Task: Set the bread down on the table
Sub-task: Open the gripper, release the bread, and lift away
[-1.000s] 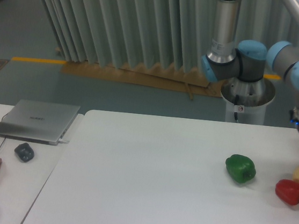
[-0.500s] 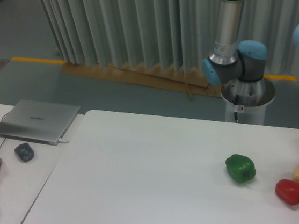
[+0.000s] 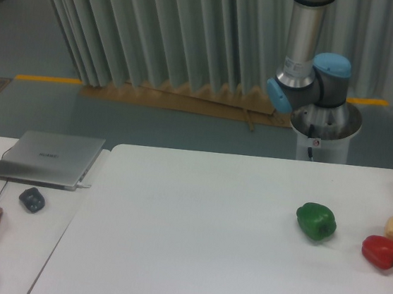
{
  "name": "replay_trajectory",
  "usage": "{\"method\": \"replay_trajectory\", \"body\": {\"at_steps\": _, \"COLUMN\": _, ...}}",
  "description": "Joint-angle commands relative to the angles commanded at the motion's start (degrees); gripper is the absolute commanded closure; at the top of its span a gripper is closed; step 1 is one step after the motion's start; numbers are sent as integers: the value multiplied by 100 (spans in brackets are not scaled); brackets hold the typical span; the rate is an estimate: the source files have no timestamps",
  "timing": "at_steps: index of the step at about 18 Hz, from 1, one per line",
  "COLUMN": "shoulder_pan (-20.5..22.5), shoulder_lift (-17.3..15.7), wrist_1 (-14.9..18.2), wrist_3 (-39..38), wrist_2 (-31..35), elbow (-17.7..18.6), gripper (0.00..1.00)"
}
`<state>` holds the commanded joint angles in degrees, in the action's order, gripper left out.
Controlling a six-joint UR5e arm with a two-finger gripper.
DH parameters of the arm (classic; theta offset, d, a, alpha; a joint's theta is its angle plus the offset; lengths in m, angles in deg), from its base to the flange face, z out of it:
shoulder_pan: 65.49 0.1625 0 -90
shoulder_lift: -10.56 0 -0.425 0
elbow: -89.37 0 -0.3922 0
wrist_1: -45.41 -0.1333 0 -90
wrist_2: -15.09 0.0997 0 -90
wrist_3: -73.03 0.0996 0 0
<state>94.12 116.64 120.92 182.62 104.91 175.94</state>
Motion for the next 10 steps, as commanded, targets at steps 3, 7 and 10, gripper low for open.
{"method": "replay_trajectory", "body": {"at_steps": 3, "shoulder_pan": 18, "shoulder_lift": -8, "wrist_1": -9, "wrist_3": 44, "wrist_2": 9, "elbow": 9, "gripper": 0}}
{"method": "replay_trajectory", "body": {"at_steps": 7, "shoulder_pan": 9, "shoulder_lift": -17, "wrist_1": -18, "wrist_3": 36, "wrist_2": 9, "elbow": 44, "gripper": 0}}
{"method": "replay_trajectory", "body": {"at_steps": 10, "shoulder_pan": 9, "shoulder_lift": -17, "wrist_1": -18, "wrist_3": 27, "wrist_2": 26, "elbow": 62, "gripper": 0}}
